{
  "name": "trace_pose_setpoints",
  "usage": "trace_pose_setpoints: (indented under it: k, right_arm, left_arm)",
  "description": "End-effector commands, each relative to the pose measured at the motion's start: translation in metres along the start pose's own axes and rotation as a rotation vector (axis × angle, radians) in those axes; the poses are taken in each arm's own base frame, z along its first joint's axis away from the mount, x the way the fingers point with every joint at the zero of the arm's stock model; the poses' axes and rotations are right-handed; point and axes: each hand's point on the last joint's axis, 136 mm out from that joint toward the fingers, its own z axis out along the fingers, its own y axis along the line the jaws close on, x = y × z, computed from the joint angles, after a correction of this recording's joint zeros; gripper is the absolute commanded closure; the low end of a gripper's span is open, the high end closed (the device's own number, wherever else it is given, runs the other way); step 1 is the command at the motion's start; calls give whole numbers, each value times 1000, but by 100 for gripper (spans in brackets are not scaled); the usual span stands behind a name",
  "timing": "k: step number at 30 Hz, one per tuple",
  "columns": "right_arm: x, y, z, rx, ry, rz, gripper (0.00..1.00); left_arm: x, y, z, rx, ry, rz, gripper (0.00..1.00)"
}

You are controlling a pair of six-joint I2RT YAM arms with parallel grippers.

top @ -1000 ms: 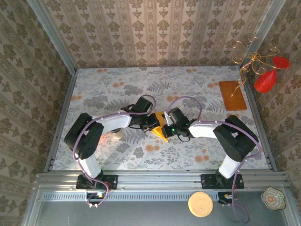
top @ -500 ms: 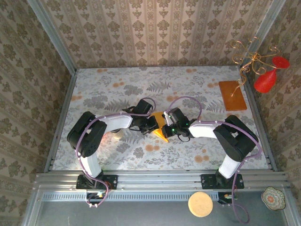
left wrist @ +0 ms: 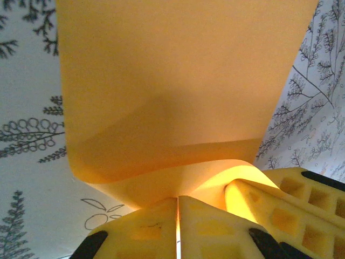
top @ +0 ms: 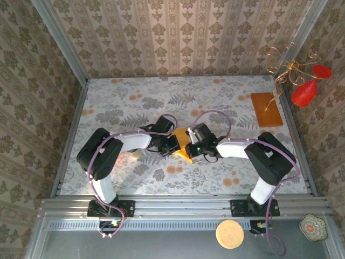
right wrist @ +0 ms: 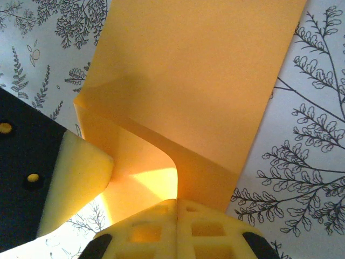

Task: Fold a paper plane with a square sheet of paper (pick it up from the middle)

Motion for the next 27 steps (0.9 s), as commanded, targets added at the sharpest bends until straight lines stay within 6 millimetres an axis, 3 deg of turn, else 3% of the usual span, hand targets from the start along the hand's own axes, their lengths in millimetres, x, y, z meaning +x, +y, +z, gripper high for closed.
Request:
trace_pose_setpoints:
  k: [1,14,17,23,27]
  right_arm:
    - [18,-12,5,38,73,20,100]
    - [13,-9,0,30,60,23,99]
    - [2,-2,-10,7,30,30,91]
    - [-29,1,-45,18,-50,96,65]
    - [-30,-6,-63,46,-25,187,56]
  left_arm:
    - [-1,14,4,-35,-4,-32,89]
    - [-1,32,12,-90,8,-62,89]
    - [1,38,14,-116,12,-71,90]
    - [1,43,15,-138,19,-78,91]
    - [0,41,13,-142,18,-75,91]
